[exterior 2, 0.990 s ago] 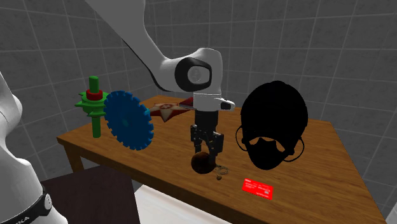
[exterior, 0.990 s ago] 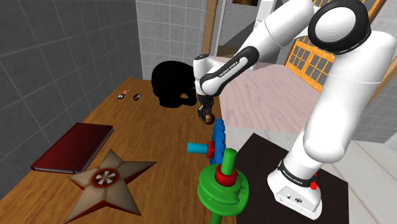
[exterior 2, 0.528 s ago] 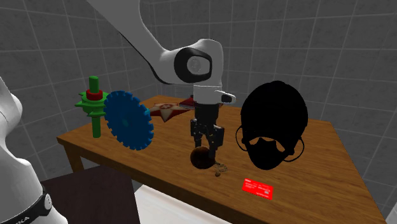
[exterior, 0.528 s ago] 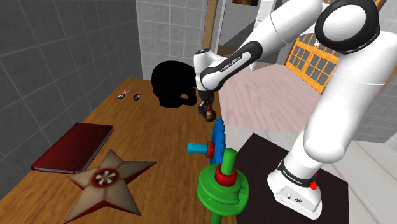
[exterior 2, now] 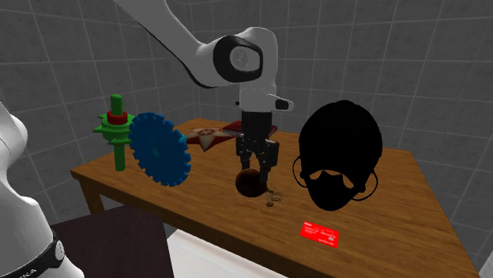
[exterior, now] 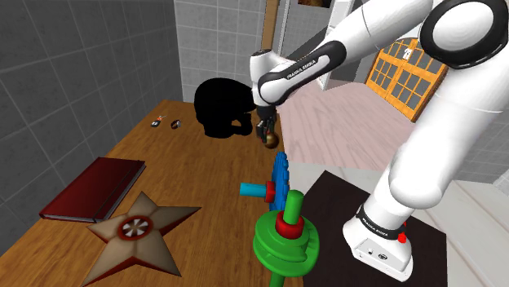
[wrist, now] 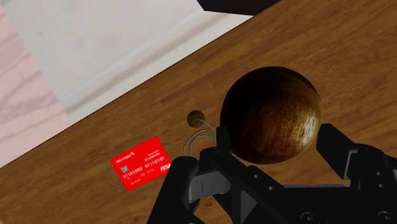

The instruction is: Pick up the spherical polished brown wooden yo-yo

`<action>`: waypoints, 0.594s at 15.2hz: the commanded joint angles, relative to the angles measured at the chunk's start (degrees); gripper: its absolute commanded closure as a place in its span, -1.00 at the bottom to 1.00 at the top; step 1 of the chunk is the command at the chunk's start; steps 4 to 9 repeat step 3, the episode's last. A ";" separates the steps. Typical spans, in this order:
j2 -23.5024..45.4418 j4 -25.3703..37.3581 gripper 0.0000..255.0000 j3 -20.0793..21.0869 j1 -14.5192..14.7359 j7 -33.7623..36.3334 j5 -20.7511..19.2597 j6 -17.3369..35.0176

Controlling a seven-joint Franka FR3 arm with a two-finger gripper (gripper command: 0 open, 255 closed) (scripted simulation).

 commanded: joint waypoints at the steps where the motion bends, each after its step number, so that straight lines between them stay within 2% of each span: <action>1: -0.85 0.84 1.00 0.02 0.01 -0.39 0.22 -1.67; 9: -0.92 0.88 1.00 0.02 0.02 -0.41 0.23 -1.78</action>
